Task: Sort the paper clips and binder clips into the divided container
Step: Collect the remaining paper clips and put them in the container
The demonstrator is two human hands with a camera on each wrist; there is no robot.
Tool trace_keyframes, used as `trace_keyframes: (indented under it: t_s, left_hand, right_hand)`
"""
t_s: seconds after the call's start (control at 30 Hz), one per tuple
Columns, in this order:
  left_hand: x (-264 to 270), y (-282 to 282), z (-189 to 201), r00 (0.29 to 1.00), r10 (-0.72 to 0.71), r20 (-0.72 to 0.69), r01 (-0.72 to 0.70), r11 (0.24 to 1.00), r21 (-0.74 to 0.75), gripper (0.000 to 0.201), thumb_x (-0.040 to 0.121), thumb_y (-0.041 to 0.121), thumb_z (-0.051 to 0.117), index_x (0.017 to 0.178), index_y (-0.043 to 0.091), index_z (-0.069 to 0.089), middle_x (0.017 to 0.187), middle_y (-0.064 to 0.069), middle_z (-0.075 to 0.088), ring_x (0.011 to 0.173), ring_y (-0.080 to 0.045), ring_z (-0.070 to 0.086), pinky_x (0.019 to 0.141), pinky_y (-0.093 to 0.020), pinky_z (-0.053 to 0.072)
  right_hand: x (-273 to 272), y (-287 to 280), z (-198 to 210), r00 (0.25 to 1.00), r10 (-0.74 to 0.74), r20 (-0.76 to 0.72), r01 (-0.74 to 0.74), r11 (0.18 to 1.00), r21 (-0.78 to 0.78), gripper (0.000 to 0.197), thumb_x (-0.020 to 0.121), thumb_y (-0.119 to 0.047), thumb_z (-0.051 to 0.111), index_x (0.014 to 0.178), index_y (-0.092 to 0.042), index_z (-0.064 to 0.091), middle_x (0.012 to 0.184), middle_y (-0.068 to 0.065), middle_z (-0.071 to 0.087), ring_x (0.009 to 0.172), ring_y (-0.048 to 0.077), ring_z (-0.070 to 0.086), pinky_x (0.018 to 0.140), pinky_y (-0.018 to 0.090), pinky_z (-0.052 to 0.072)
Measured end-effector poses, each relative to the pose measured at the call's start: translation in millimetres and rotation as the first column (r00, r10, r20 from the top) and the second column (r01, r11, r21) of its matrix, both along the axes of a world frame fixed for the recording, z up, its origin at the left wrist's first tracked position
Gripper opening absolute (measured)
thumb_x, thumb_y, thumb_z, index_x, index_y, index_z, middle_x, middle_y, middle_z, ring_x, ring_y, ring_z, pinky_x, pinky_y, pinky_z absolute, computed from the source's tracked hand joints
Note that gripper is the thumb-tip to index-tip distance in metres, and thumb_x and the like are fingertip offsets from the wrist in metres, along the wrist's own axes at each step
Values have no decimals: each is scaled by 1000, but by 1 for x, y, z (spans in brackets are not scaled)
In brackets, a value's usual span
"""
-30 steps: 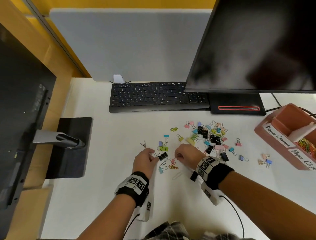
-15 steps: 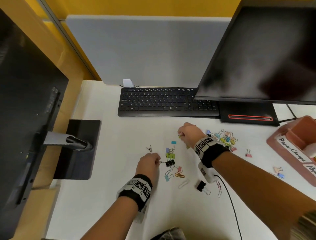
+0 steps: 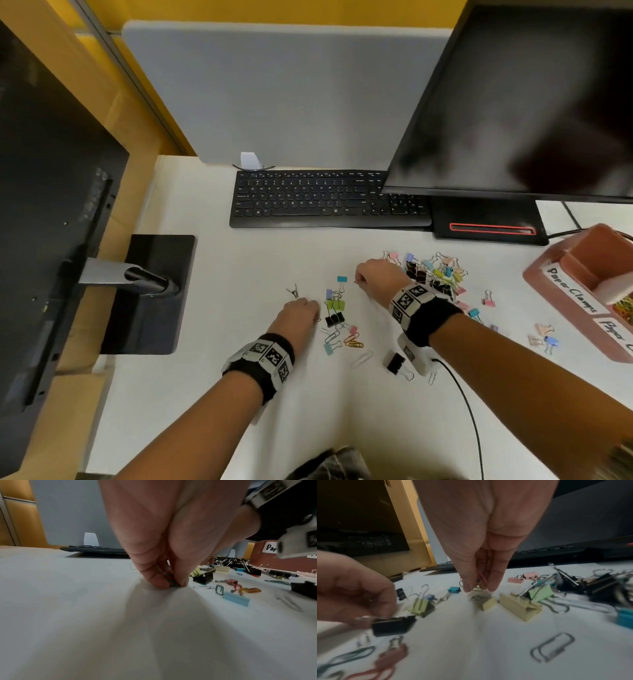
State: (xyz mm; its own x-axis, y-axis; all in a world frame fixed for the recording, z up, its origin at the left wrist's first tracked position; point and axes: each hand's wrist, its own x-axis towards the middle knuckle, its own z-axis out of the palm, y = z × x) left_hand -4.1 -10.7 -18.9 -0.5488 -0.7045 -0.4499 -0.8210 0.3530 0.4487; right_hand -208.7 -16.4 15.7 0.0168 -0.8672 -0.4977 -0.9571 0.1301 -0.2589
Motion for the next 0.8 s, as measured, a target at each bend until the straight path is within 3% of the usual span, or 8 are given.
trace_keyframes:
  t_s: [0.1, 0.2, 0.27, 0.33, 0.47, 0.63, 0.8]
  left_hand:
    - [9, 1, 1, 995, 30, -97, -29, 999, 15, 16, 89, 6, 45, 97, 11, 57, 96, -6, 58, 91, -20, 53, 82, -25, 41]
    - [18, 10, 3, 968, 91, -235, -85, 996, 33, 7, 88, 15, 57, 92, 13, 62, 87, -2, 59, 77, -8, 52, 71, -9, 37]
    - [18, 21, 2, 958, 79, -276, -67, 996, 51, 11, 86, 16, 61, 96, 14, 64, 83, 1, 56, 71, -5, 48, 67, -6, 33]
    - [13, 32, 0, 959, 84, -270, -71, 996, 59, 19, 85, 16, 62, 104, 14, 64, 85, 0, 55, 75, -11, 49, 70, -9, 35]
    - [-4, 34, -1, 973, 104, -205, -96, 994, 49, 21, 85, 24, 63, 104, 16, 66, 89, -1, 57, 86, -17, 54, 80, -25, 42]
    - [-17, 30, 2, 990, 79, -116, -75, 997, 34, 9, 83, 15, 60, 91, 16, 66, 89, 1, 54, 86, -18, 56, 77, -30, 48]
    - [-19, 30, 3, 996, 23, -86, -22, 1000, 14, 12, 85, 8, 52, 89, 10, 63, 89, 1, 45, 89, -21, 53, 73, -27, 43]
  right_hand:
    - [-2, 29, 17, 991, 10, 131, -10, 1000, -8, 21, 95, -14, 43, 102, -8, 63, 104, 7, 62, 93, 22, 60, 87, 29, 50]
    - [0, 65, 20, 967, 73, 245, -84, 996, 33, 19, 94, -16, 47, 96, -8, 64, 102, 4, 57, 92, 19, 58, 82, 21, 44]
    - [4, 83, 10, 957, 102, 273, -123, 990, 62, 19, 93, -20, 48, 94, -8, 63, 100, 6, 56, 91, 22, 57, 82, 28, 46]
    - [9, 92, -2, 953, 93, 288, -118, 991, 70, 18, 92, -19, 48, 99, -11, 62, 101, 8, 57, 94, 25, 56, 86, 35, 46]
    - [23, 91, -15, 961, 82, 263, -100, 993, 58, 29, 92, -12, 48, 119, -13, 58, 114, 11, 56, 106, 26, 54, 92, 33, 41]
    - [29, 88, -23, 981, 74, 180, -81, 996, 32, 22, 94, -10, 46, 110, -6, 61, 109, 15, 54, 100, 32, 56, 84, 37, 46]
    - [31, 85, -25, 985, 97, 144, -100, 995, 12, 21, 93, -7, 45, 107, -4, 61, 111, 14, 53, 104, 28, 52, 83, 34, 43]
